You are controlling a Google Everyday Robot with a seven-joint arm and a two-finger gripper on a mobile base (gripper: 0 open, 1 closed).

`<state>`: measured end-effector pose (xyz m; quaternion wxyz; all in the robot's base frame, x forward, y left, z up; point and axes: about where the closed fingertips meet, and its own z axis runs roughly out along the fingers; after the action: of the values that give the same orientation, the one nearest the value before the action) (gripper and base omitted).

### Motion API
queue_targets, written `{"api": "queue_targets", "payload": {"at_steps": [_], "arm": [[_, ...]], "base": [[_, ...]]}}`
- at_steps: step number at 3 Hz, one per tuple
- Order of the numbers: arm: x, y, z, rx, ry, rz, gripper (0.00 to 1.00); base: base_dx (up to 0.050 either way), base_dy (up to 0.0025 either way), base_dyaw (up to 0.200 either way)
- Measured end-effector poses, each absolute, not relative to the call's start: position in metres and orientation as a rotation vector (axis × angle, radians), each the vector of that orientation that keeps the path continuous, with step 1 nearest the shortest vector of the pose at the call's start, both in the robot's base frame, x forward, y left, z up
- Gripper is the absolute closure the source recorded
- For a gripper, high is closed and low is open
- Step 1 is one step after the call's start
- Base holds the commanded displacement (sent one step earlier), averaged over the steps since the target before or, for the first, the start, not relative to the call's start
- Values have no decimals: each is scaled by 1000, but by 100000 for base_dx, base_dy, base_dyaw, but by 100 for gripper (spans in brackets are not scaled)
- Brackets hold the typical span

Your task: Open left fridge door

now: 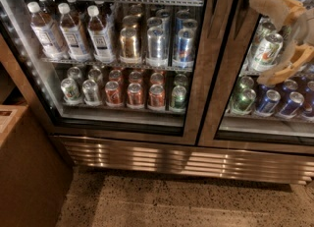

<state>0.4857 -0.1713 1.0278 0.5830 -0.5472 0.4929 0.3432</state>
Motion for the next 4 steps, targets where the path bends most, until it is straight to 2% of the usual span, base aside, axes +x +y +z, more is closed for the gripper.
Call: {"api": "queue_targets", "payload": {"at_steps": [2, 3, 4], "arm": [[486, -175, 1030, -1234, 1146, 771, 0], [486, -151, 1036, -1301, 1129, 773, 0], [486, -151, 1036, -1301, 1130, 774, 0]], "base": [[0, 0, 0], [0, 0, 0], [0, 0, 0]]}}
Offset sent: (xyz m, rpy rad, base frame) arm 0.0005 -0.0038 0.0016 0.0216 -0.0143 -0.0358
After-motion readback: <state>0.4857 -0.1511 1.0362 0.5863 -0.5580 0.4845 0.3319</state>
